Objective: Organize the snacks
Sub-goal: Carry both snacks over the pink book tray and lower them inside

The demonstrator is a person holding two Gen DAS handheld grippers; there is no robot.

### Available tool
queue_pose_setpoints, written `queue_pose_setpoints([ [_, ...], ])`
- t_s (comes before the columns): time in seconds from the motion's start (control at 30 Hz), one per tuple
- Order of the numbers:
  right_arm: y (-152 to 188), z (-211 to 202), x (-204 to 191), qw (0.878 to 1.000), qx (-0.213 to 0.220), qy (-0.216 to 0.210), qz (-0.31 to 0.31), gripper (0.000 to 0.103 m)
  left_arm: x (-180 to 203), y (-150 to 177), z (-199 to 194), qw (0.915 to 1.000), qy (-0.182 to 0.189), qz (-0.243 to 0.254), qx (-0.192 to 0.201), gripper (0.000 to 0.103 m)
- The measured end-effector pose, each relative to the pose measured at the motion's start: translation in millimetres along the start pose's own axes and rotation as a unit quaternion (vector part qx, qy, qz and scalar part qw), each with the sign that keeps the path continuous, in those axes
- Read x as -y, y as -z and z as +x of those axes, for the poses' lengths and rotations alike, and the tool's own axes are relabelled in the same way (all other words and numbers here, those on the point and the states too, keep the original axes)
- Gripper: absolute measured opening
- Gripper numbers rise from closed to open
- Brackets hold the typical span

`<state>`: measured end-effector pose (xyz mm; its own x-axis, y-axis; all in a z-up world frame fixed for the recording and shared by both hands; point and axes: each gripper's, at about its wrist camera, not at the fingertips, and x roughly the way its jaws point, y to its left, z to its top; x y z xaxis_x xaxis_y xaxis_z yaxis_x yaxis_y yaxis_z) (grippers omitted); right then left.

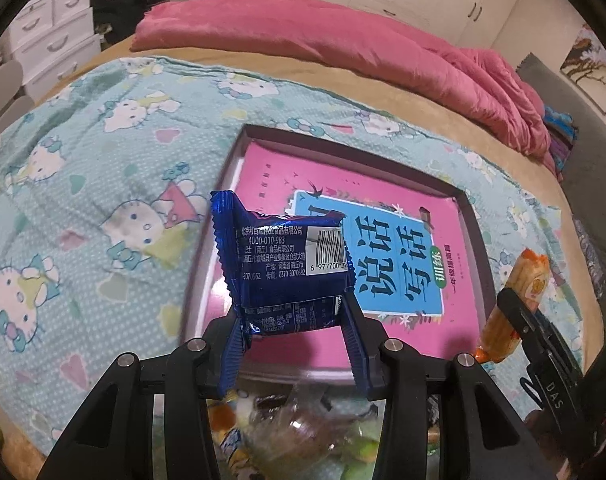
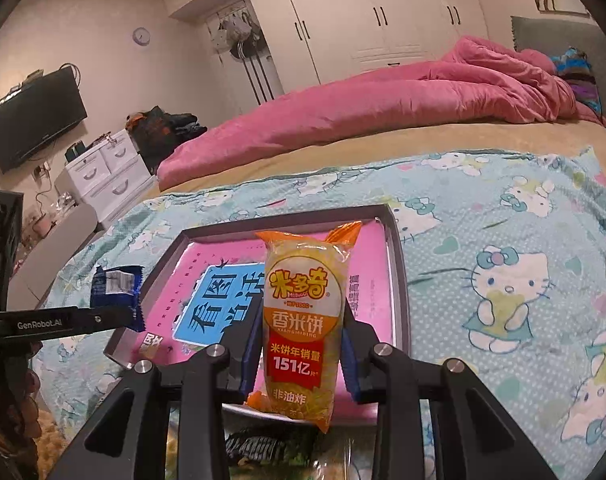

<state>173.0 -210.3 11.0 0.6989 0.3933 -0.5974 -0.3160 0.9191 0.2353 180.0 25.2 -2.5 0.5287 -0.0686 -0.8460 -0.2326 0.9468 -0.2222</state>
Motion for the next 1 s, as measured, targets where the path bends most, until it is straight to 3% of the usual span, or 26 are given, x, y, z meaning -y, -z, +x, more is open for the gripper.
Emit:
queue_pose_setpoints([
  [1.0,20.9,34.3,17.5,0.998,-0.054,0.032,0.001,0.034,7.7,4.6,41.5,0.9989,0.003,0.018,-0.043,0.046],
])
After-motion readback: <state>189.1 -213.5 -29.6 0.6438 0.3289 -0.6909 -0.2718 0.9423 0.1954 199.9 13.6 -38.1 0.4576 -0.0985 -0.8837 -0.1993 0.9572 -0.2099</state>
